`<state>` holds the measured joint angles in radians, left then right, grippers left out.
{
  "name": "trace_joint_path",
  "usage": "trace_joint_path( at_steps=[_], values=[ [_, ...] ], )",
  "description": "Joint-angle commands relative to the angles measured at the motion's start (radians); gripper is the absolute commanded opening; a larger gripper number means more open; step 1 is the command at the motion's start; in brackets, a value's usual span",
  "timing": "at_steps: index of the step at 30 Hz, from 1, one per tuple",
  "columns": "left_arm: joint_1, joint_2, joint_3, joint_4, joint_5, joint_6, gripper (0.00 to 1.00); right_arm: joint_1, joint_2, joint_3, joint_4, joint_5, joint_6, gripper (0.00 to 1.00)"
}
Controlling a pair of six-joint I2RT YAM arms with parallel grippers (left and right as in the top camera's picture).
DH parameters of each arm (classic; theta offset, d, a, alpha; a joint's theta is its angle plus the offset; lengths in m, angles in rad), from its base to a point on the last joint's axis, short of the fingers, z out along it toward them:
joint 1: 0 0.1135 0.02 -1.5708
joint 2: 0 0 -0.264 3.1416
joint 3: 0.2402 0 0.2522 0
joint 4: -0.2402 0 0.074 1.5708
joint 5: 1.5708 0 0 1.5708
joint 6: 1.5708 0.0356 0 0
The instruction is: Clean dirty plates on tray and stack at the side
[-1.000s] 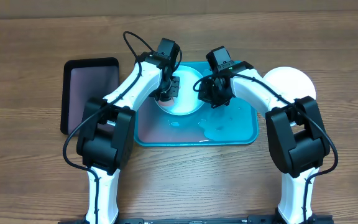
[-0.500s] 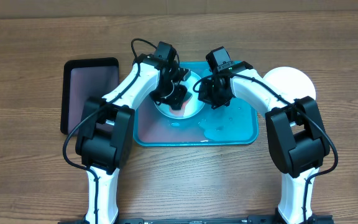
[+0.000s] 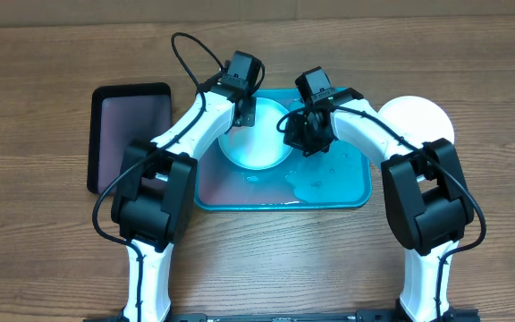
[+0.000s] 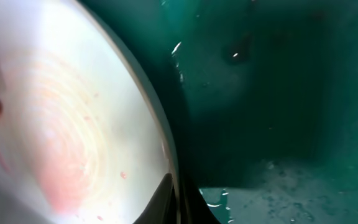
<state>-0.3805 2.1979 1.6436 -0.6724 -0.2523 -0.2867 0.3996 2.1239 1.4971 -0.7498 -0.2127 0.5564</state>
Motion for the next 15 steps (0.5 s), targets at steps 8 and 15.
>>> trace_joint_path(
  at_steps=[8, 15],
  values=[
    [0.013, 0.023, -0.004, -0.327, 0.377, 0.379, 0.04, 0.007, 0.031, -0.011, -0.015, 0.013, -0.013, 0.04],
    [0.013, 0.023, -0.004, -0.342, 0.695, 0.585, 0.04, 0.007, 0.031, -0.011, -0.016, 0.009, -0.013, 0.04]
  ],
)
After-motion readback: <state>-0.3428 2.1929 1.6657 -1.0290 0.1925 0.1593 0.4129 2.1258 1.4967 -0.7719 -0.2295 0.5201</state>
